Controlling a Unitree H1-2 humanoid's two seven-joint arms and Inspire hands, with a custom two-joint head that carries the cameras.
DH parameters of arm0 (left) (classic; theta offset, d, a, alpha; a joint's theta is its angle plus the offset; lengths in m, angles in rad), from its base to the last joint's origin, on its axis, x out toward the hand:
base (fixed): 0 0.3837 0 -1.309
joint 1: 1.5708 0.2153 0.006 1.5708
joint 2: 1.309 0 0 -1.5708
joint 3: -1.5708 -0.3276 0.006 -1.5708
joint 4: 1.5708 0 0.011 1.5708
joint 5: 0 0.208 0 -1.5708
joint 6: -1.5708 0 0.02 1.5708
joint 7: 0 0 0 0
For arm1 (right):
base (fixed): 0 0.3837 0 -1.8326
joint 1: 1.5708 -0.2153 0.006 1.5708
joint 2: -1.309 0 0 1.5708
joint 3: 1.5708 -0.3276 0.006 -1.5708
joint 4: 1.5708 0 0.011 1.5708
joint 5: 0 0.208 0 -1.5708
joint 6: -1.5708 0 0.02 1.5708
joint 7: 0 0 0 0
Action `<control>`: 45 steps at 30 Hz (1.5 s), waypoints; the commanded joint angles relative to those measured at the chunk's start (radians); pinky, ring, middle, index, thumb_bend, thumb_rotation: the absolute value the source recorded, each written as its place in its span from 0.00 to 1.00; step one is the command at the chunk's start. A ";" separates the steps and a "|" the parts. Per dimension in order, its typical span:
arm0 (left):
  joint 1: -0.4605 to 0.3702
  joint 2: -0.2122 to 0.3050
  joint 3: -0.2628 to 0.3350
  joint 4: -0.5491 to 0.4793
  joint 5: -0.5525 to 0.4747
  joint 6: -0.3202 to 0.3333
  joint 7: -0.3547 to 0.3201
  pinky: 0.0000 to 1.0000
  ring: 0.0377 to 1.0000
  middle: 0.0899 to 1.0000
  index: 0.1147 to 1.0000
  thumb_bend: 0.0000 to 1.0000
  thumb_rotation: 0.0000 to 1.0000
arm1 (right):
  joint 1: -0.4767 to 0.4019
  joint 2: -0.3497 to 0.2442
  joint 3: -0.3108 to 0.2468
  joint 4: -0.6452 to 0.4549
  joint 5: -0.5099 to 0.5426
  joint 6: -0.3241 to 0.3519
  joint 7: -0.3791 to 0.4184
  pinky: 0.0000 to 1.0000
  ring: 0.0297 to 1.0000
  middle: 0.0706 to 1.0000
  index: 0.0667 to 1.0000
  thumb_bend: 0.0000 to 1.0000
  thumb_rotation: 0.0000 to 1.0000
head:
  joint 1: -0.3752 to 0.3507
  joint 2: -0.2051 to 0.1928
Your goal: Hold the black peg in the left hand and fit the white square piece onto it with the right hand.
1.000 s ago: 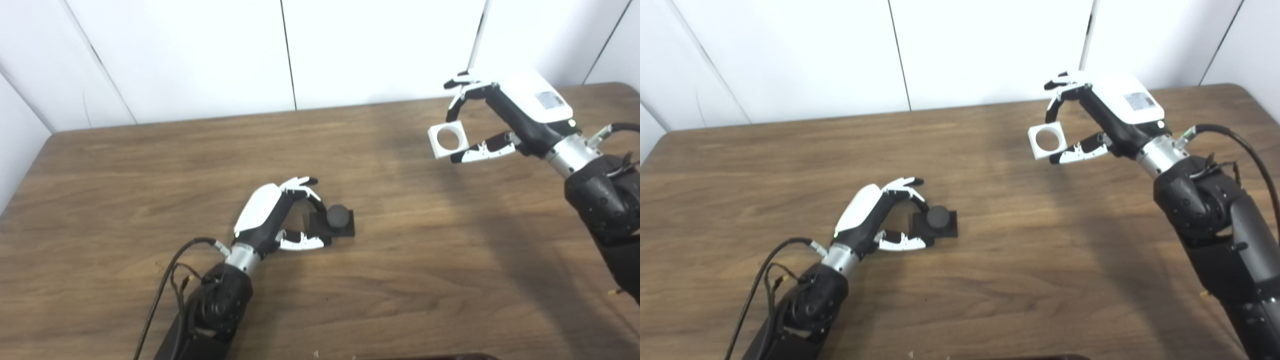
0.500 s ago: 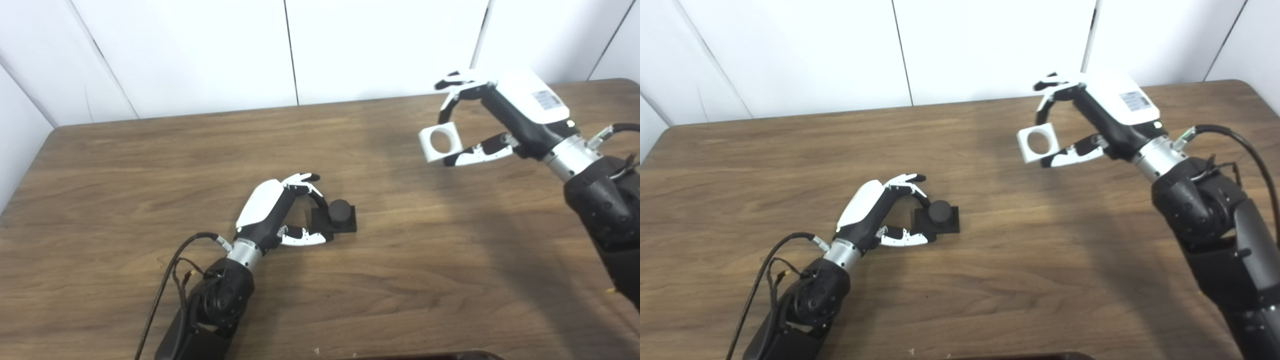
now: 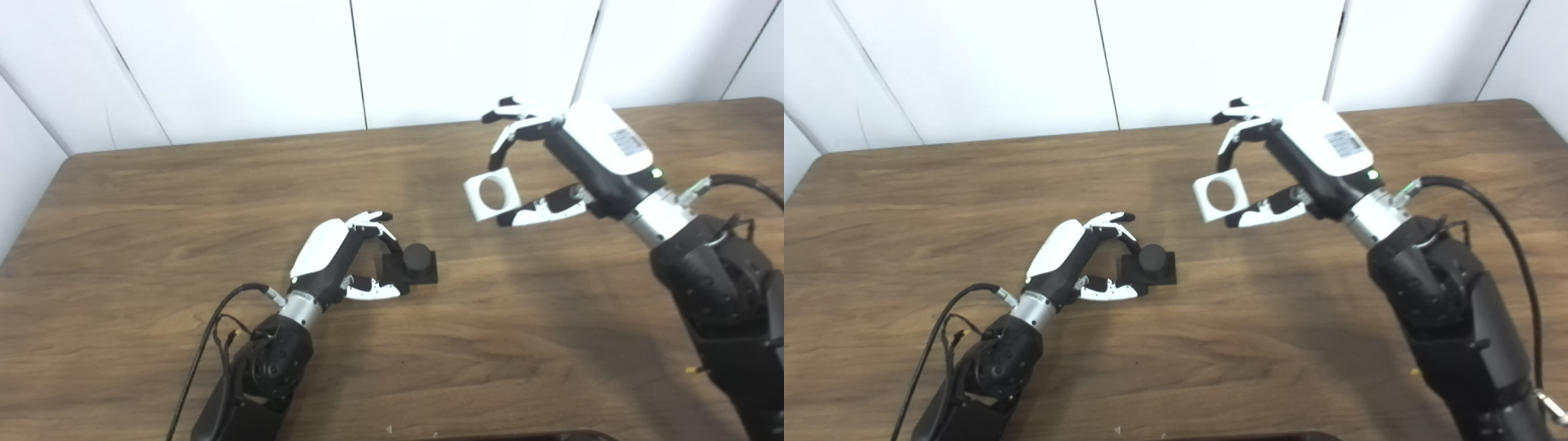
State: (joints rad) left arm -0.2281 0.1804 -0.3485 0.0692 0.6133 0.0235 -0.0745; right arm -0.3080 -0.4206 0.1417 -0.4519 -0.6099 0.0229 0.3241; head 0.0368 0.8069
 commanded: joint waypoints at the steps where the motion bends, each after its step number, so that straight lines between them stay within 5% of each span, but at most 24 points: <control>1: 0.038 0.016 -0.028 0.064 0.032 0.069 -0.048 0.86 0.91 0.86 0.43 0.52 0.09 | -0.020 0.013 -0.002 -0.038 -0.011 0.017 0.007 0.74 0.88 0.81 0.44 0.52 0.14 | 0.000 0.001; 20: 0.033 0.010 -0.034 0.060 0.025 0.081 -0.051 0.86 0.92 0.87 0.43 0.52 0.09 | -0.026 0.139 0.089 0.052 -0.090 0.051 0.029 0.85 0.88 0.80 0.44 0.52 0.14 | 0.009 0.005; 45: 0.036 0.006 -0.034 0.052 0.027 0.092 -0.043 0.86 0.92 0.87 0.43 0.52 0.09 | -0.029 0.188 0.136 0.176 -0.125 0.027 -0.003 0.87 0.87 0.79 0.44 0.52 0.14 | 0.030 0.014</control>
State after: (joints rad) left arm -0.2301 0.1736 -0.3552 0.0734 0.6111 0.0391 -0.0584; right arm -0.2935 -0.2363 0.2802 -0.2622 -0.7325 0.0706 0.3549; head 0.0660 0.8207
